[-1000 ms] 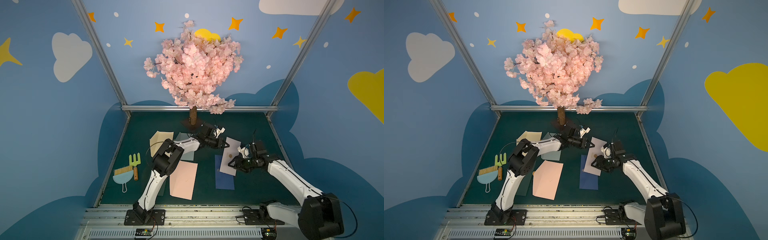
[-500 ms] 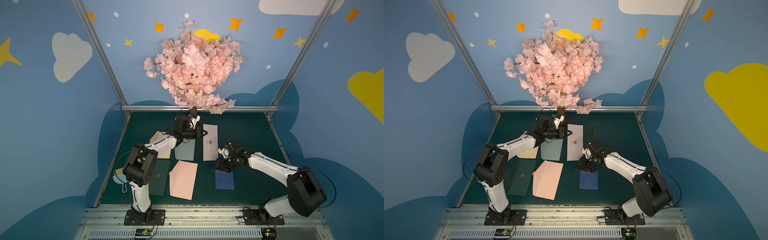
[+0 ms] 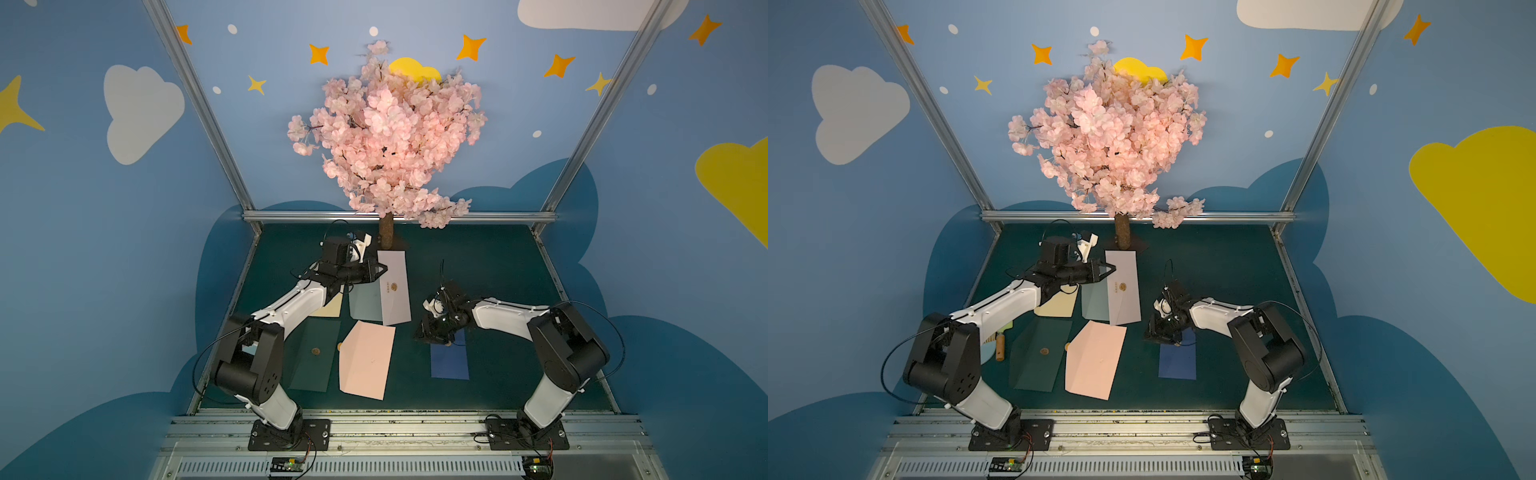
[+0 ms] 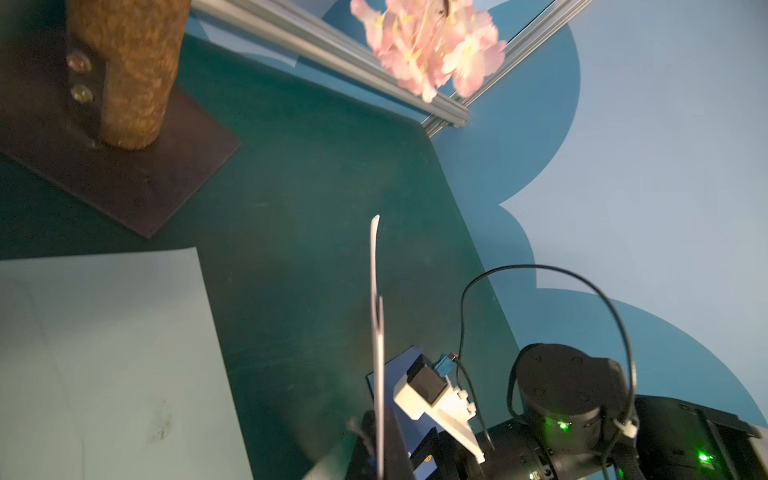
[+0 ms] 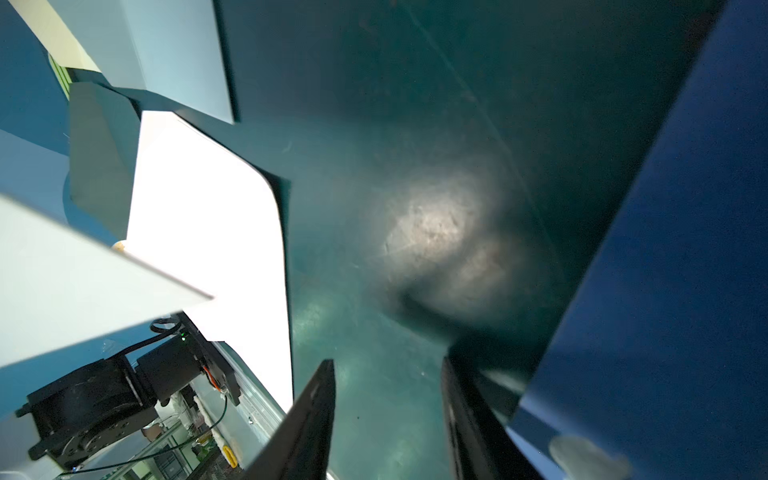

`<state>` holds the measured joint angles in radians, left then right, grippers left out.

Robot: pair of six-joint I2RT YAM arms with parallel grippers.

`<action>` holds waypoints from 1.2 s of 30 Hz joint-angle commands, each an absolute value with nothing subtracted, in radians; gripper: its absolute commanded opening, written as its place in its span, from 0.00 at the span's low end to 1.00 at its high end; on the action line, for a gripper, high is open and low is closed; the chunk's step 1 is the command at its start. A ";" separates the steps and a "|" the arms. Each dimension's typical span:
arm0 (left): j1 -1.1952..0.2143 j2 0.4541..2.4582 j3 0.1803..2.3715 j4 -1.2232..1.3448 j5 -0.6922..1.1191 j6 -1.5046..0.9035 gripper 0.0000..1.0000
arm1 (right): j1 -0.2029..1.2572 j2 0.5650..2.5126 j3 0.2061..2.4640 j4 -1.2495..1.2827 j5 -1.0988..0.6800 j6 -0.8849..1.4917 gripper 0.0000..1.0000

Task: Open the envelope
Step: Move the envelope to the center of the board.

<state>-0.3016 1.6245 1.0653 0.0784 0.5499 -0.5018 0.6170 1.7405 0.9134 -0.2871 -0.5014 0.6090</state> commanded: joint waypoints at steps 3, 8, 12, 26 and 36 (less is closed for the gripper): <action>-0.288 1.572 1.043 0.059 0.571 -0.491 0.03 | 0.608 1.715 0.872 -0.337 -0.446 0.590 0.48; -0.285 1.554 1.041 0.036 0.589 -0.484 0.03 | 0.546 1.625 0.821 -0.421 -0.413 0.548 0.50; -0.285 1.548 1.034 0.040 0.597 -0.487 0.03 | 0.510 1.562 0.805 -0.487 -0.388 0.523 0.51; -0.285 1.509 1.023 0.049 0.640 -0.505 0.03 | 0.378 1.442 0.801 -0.658 -0.298 0.468 0.57; -0.270 1.429 1.028 0.022 0.713 -0.493 0.03 | 0.373 1.292 0.885 -0.607 -0.498 0.460 0.57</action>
<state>-0.2852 1.4708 1.0218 0.0387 0.6682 -0.5156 0.3763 1.3178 0.8307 -0.6151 -0.4076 0.4702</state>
